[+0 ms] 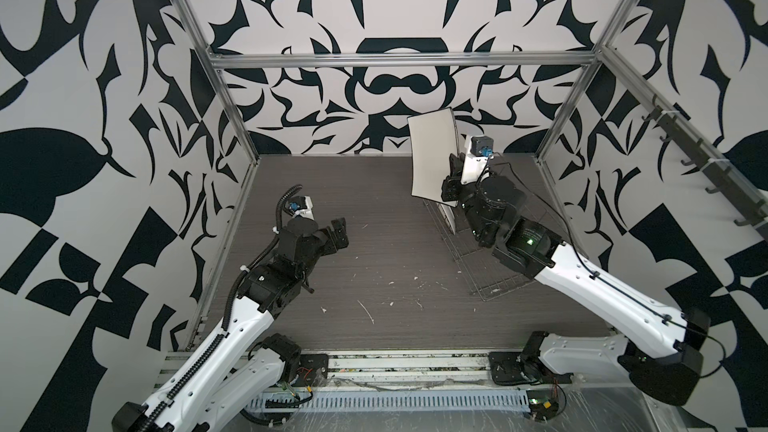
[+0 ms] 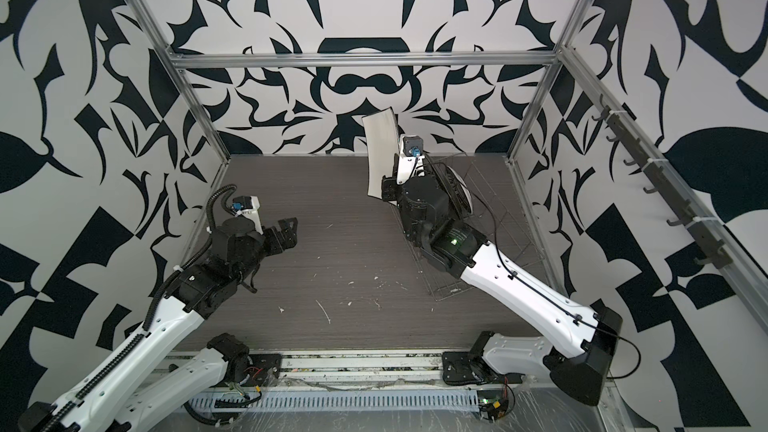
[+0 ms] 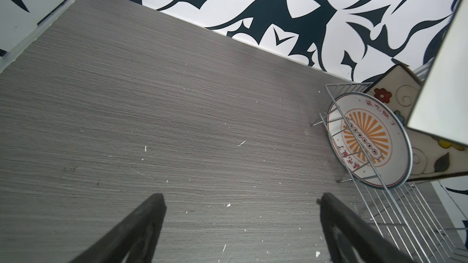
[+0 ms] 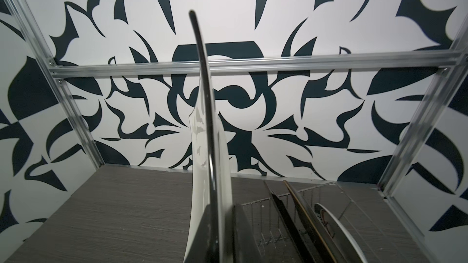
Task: Unload the plates from the dish rack
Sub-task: 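Lift the square white plate up out of the rack with the right gripper, then swing the held plate toward the left gripper while the left gripper opens and approaches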
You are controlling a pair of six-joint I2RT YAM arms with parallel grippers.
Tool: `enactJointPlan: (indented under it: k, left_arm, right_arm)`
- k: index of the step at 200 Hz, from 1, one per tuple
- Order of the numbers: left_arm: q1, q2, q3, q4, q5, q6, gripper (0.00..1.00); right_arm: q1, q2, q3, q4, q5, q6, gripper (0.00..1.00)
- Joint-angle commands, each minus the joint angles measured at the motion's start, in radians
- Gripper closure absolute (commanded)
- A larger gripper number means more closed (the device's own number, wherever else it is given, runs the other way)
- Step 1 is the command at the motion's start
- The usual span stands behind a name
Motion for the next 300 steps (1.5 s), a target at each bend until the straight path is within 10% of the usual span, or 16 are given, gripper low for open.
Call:
enactJointPlan:
  k: [1,190,300]
  left_arm:
    - [-0.004,-0.010,-0.027,0.074,0.034,-0.037,0.01]
    - [0.053,-0.060,-0.047,0.147,0.171,-0.285,0.01]
    - [0.156,-0.037,-0.263,0.542,0.358,-0.578,0.01]
  right_arm:
    - [0.002,-0.048,0.024,0.302,0.008,0.114,1.00]
    - [-0.007,0.257,-0.300,1.253,-0.173,0.449,1.00]
    - [-0.008,0.364,-0.318,1.331,-0.059,0.692,1.00]
